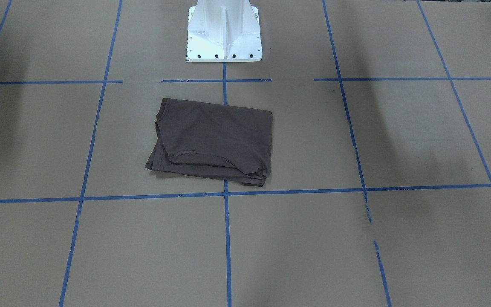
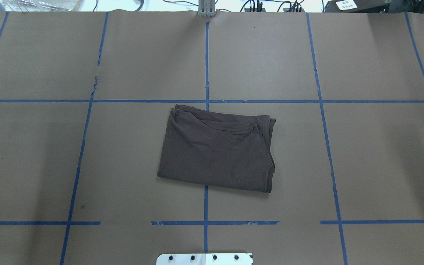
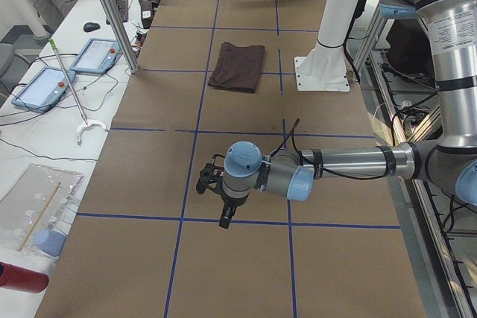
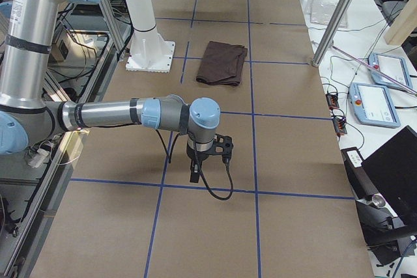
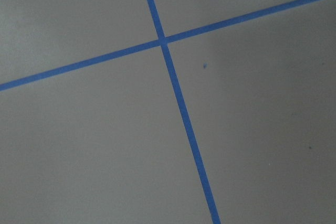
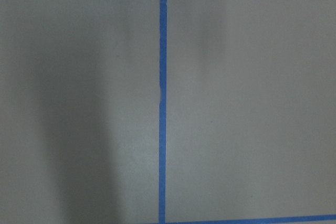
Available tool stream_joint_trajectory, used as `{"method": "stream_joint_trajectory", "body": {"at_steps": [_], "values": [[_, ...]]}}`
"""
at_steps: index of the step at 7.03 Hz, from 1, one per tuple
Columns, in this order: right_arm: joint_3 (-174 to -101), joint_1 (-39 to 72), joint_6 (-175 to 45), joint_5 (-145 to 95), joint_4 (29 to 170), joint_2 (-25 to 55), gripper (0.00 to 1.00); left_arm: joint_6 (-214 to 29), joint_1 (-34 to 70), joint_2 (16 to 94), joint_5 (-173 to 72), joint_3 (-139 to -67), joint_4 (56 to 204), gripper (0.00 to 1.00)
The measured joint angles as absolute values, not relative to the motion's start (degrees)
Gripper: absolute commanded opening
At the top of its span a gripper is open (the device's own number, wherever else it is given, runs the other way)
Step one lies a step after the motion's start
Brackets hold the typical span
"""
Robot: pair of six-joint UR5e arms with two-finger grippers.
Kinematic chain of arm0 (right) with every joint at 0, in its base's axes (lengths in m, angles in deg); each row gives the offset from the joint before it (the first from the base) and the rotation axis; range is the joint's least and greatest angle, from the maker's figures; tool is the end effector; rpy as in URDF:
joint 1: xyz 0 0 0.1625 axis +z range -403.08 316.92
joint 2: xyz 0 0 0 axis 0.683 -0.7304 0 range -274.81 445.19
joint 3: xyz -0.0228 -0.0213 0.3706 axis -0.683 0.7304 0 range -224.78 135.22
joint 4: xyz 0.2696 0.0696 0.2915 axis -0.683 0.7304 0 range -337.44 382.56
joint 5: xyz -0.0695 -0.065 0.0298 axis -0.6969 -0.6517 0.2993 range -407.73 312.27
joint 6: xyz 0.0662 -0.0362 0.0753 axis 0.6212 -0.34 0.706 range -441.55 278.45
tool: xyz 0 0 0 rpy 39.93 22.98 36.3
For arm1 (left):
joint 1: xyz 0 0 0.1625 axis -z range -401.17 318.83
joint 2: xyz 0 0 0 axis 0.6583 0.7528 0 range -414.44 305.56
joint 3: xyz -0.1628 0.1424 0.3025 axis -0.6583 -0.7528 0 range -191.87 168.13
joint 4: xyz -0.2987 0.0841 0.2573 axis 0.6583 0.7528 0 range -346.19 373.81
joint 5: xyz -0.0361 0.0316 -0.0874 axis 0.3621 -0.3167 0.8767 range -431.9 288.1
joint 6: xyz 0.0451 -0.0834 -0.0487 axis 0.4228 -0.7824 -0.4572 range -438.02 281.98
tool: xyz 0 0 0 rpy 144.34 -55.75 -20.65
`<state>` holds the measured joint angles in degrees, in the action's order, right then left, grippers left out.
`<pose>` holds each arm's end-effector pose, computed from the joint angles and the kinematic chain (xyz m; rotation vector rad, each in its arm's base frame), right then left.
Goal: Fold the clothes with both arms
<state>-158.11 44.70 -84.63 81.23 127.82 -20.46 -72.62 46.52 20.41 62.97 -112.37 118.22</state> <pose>0.0520 -0.3669 0.5651 -0.1221 -0.6798 -0.0438 -0.0422 -0.3950 0.6099 0.1827 0.7777 0.1940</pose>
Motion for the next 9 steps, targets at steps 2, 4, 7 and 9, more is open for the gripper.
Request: {"method": "stream_joint_trajectory", "body": {"at_steps": [2,4,7,9], "values": [[-158.45,45.04,-86.66,79.72,130.18,-20.26,1.0,-72.49,46.55,20.7,62.55,-112.1,116.56,1.0],[-157.39,45.07,-86.27,79.17,130.38,-20.35,1.0,-72.3,46.47,20.54,62.04,-112.74,116.57,1.0],[-157.14,45.07,-86.05,79.43,130.37,-20.94,1.0,-72.17,46.39,20.73,61.21,-115.17,110.43,1.0],[-157.15,45.07,-85.96,79.41,130.34,-20.42,1.0,-72.03,46.48,20.89,61.58,-116.52,106.74,1.0]]}}
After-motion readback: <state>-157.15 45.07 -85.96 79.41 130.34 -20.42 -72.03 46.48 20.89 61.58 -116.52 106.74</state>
